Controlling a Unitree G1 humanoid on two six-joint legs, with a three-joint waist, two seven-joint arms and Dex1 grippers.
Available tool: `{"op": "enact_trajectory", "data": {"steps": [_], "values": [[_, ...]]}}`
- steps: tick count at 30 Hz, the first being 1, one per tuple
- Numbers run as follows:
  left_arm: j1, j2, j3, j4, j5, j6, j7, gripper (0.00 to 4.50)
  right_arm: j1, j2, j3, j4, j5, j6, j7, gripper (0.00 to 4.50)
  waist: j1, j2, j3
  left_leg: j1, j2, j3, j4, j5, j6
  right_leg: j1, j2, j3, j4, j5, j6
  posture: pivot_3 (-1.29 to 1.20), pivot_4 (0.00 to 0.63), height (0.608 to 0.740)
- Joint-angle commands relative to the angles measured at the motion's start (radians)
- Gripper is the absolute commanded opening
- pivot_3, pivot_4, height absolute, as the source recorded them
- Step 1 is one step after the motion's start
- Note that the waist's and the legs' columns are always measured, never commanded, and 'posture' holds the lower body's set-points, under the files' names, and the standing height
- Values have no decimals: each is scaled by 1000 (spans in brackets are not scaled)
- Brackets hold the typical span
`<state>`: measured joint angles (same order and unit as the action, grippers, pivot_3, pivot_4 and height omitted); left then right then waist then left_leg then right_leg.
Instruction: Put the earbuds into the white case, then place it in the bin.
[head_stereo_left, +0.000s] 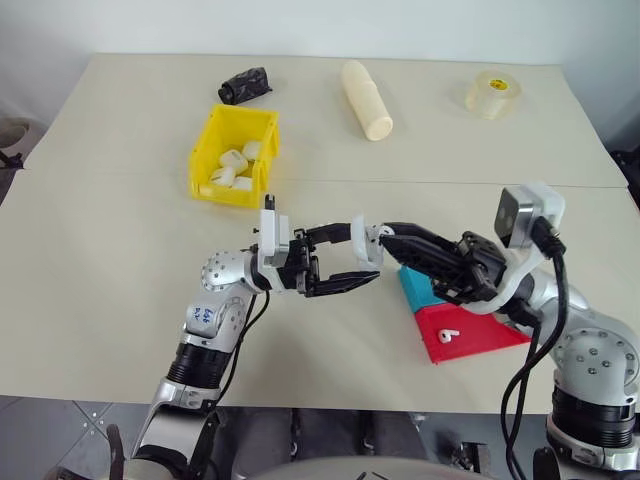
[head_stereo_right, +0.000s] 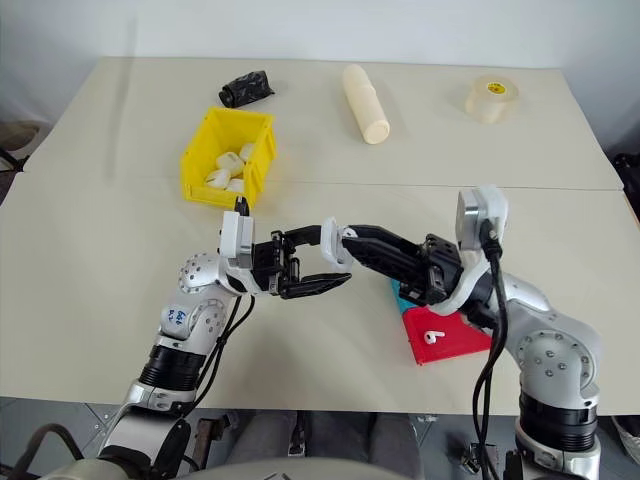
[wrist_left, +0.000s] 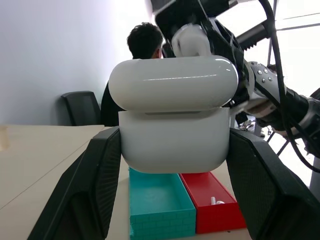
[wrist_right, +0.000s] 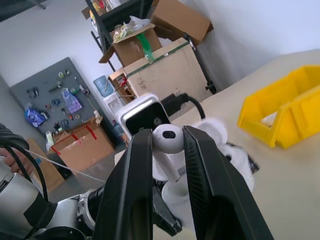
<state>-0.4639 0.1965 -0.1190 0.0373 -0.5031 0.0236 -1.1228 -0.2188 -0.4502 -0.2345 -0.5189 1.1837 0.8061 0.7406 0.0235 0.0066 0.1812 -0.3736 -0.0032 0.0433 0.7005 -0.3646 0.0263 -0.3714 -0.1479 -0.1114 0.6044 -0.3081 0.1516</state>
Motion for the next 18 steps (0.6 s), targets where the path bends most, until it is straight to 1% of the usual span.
{"op": "enact_trajectory", "data": {"steps": [1,8,16,18], "values": [[-17,-6,7,-32,-20,3,3,2776,24,9,15,-41,-14,-49,0,507,0,0,0,0,0,0,0,0,0,0,0,0,0,0,0,0,150,740],[-24,-11,8,-37,-22,13,8,2776,58,32,57,-15,-65,-116,-1,507,1,0,0,0,0,0,0,0,0,0,0,0,0,0,0,0,150,740],[-29,-20,10,-46,-26,22,19,2776,128,40,140,-15,-135,-156,-6,507,1,0,0,0,0,0,0,0,0,0,0,0,0,0,0,0,150,740],[-31,-20,12,-46,-27,24,19,2776,139,12,145,-12,-118,-138,12,1228,1,0,0,0,0,0,0,0,0,0,0,0,0,0,0,0,150,740]]}}
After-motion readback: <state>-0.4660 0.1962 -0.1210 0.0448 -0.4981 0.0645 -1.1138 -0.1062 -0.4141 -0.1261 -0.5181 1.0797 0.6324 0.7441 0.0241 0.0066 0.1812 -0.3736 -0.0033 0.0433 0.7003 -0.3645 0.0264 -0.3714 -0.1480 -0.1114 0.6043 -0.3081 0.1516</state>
